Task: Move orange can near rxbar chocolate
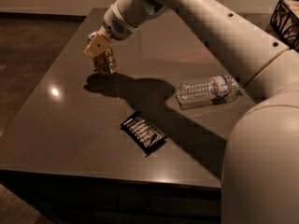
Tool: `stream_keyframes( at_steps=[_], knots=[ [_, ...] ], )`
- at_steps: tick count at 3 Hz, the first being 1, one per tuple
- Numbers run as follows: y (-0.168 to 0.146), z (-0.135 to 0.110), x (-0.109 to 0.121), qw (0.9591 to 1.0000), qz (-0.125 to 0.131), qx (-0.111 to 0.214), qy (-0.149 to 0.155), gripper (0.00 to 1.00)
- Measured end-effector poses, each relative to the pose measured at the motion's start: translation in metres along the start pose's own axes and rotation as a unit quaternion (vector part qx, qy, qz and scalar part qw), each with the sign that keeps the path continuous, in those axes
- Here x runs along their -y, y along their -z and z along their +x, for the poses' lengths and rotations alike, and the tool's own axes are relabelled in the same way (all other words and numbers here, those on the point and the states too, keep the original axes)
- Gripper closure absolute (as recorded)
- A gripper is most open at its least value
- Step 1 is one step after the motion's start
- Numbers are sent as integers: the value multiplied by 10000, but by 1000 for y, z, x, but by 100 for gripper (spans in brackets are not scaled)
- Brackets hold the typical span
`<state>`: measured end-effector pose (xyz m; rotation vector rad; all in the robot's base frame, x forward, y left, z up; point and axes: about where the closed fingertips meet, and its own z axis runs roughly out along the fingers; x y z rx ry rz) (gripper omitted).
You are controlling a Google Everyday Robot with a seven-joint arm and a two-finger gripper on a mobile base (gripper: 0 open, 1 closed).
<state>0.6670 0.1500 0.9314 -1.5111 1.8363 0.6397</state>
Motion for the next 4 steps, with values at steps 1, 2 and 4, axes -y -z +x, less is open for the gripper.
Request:
stream_keyframes(
  at_steps=[1,2,4],
  knots=[
    [45,-19,-5,9995,-68,148,257,100],
    [85,-38,-12,9979,-95,301,574,100],
    [113,-50,-17,9959,-60,441,793,100]
  ],
)
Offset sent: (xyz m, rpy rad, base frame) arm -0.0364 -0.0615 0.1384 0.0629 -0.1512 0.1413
